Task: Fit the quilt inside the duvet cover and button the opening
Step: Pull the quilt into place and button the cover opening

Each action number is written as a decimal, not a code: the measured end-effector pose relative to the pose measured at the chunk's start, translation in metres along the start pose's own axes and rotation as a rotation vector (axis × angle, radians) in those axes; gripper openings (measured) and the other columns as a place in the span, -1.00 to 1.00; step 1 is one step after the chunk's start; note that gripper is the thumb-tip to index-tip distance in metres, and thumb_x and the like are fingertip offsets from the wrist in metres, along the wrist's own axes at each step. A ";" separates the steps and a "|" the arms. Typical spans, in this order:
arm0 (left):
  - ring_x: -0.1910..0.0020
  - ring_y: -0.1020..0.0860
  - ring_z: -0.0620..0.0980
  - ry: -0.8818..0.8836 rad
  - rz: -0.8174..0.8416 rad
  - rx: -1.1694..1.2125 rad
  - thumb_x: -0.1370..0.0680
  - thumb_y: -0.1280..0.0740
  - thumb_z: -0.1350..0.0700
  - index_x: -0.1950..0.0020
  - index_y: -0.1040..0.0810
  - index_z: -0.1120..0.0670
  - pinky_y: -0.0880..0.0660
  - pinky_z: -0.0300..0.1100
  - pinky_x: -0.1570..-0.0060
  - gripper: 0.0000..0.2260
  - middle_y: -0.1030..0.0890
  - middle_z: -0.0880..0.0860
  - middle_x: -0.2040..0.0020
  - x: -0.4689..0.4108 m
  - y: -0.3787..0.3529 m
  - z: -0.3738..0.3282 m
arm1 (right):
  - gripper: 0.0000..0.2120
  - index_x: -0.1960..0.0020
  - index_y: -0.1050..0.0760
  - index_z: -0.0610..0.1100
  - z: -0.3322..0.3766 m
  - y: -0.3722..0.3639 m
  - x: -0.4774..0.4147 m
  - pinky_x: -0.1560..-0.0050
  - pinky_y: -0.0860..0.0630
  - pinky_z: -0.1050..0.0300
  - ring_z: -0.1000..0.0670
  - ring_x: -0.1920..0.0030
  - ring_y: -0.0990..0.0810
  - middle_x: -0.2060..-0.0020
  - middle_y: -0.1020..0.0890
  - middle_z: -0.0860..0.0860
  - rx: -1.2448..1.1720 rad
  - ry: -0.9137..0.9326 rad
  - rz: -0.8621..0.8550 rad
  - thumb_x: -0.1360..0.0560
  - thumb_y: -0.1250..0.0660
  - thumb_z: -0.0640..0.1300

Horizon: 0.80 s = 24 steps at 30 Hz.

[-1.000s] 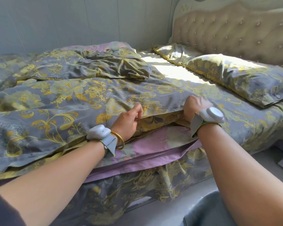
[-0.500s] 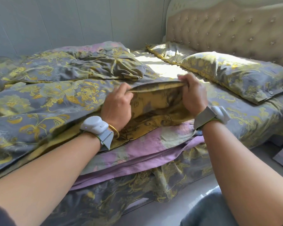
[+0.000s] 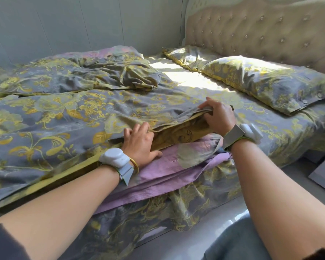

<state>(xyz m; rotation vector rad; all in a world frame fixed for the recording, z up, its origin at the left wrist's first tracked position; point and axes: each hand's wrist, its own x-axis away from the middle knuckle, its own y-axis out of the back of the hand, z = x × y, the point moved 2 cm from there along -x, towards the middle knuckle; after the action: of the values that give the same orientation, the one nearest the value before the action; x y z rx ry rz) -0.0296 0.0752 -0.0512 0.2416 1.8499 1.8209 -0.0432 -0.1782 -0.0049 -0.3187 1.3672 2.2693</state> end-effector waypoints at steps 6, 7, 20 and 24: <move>0.00 -0.57 -0.04 0.165 -0.036 0.717 -0.52 -0.30 0.27 -0.06 -0.67 -0.06 -0.41 -0.26 0.01 -0.72 -0.65 -0.06 -0.06 -0.024 0.037 0.040 | -0.75 -0.13 -0.59 0.03 0.006 -0.002 -0.009 -0.16 -0.50 0.00 -0.15 -0.22 -0.55 -0.25 -0.60 -0.03 -0.069 -0.006 -0.071 -0.49 -0.29 -0.15; 0.02 -0.56 -0.05 0.166 -0.045 0.713 -0.52 -0.29 0.30 -0.06 -0.67 -0.07 -0.42 -0.26 0.04 -0.69 -0.65 -0.06 -0.06 -0.027 0.042 0.044 | -0.76 -0.11 -0.59 0.02 0.008 -0.001 -0.009 -0.12 -0.52 -0.01 -0.15 -0.16 -0.58 -0.15 -0.65 -0.05 -0.096 -0.023 -0.104 -0.48 -0.29 -0.14; -0.20 -0.50 0.15 0.003 -0.141 0.288 -0.50 -0.23 0.30 -0.24 -0.58 0.07 -0.45 0.01 -0.19 -0.64 -0.56 0.04 -0.22 -0.040 0.069 0.058 | -0.79 -0.07 -0.55 -0.01 0.019 -0.002 -0.004 0.02 -0.53 0.04 -0.13 -0.03 -0.60 -0.02 -0.66 -0.02 -0.175 -0.067 -0.264 -0.45 -0.30 -0.18; -0.25 -0.46 0.13 -0.025 -0.034 0.178 -0.52 -0.31 0.12 -0.28 -0.53 0.06 -0.39 0.02 -0.25 -0.68 -0.51 0.05 -0.24 -0.033 0.062 0.045 | -0.81 -0.04 -0.49 -0.08 0.022 0.001 0.006 0.11 -0.39 0.12 -0.08 0.02 -0.56 -0.03 -0.54 -0.03 -0.175 -0.061 -0.351 -0.42 -0.32 -0.21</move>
<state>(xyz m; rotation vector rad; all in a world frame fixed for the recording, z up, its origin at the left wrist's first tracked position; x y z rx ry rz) 0.0051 0.1036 0.0186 0.2943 1.9876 1.6249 -0.0476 -0.1579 0.0037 -0.5013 0.9939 2.0863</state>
